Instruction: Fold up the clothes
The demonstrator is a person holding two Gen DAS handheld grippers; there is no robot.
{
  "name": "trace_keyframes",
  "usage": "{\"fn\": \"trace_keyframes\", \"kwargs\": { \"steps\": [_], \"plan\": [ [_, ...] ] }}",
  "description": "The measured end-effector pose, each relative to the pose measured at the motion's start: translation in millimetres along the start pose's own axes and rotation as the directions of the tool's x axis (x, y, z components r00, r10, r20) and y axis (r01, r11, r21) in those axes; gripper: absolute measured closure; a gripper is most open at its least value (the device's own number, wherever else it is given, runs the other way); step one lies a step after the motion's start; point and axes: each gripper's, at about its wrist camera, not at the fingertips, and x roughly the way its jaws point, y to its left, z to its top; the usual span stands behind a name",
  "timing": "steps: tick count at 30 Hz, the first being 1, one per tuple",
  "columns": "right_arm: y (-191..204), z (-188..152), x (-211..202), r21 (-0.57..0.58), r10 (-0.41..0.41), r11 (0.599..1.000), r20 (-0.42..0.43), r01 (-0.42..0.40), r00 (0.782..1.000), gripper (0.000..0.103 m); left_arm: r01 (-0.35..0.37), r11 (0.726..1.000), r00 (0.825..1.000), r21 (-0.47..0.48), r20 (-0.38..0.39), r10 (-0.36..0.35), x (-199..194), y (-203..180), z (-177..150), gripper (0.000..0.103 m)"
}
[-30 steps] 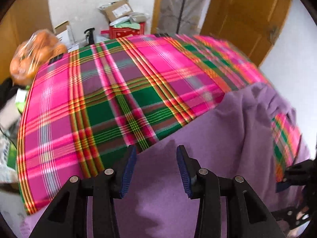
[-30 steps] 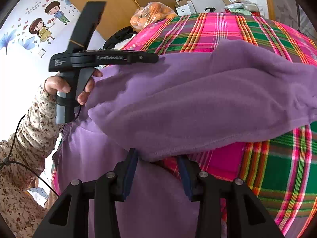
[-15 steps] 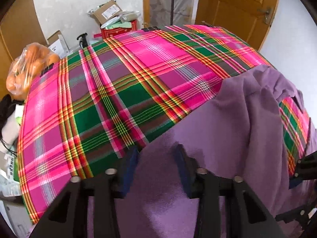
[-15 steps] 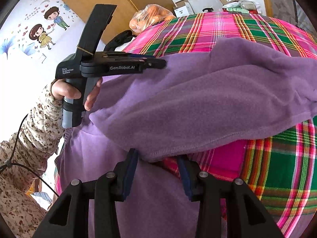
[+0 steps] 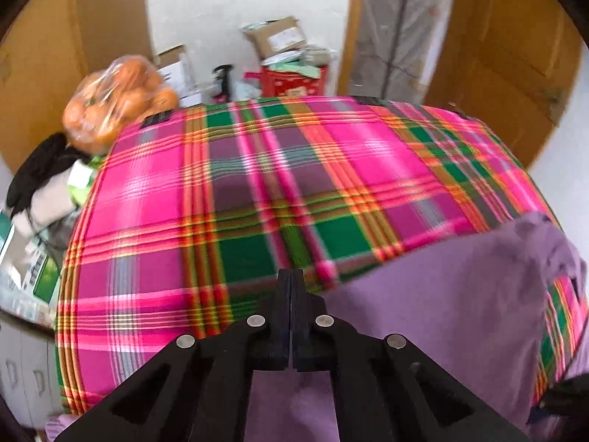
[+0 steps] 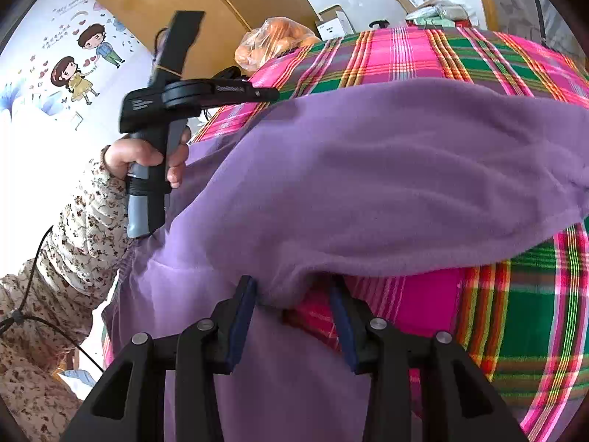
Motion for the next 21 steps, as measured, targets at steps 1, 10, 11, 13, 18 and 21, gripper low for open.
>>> {"fn": "trace_keyframes", "kwargs": {
  "steps": [1, 10, 11, 13, 18, 21],
  "plan": [
    [1, 0, 1, -0.009, -0.001, 1.0, 0.001, 0.001, 1.0, 0.061, -0.004, 1.0, 1.0, -0.012, -0.006, 0.004, 3, 3, -1, 0.103],
    [17, -10, 3, -0.156, -0.009, 0.988, -0.01, 0.008, 1.0, 0.057, -0.031, 0.996, 0.999, -0.083, -0.021, 0.029, 14, 18, -3, 0.103],
    [19, -10, 4, -0.173, -0.021, 0.985, -0.001, 0.021, 1.0, 0.057, -0.034, 0.996, 0.999, -0.082, -0.021, 0.032, 15, 18, -2, 0.103],
    [24, -8, 6, -0.193, -0.044, 0.98, 0.01, 0.045, 0.999, 0.057, -0.009, 0.997, 1.0, -0.074, -0.022, 0.008, 16, 16, -1, 0.103],
    [21, 1, 10, -0.158, -0.022, 0.987, -0.003, 0.021, 1.0, 0.057, 0.085, 0.996, 0.995, -0.032, -0.057, -0.087, 8, 10, -6, 0.101],
    [19, 1, 0, -0.187, -0.018, 0.982, -0.031, 0.011, 0.999, 0.057, 0.088, 0.996, 0.994, 0.005, -0.06, -0.087, 3, 8, -13, 0.097]
  ]
}}
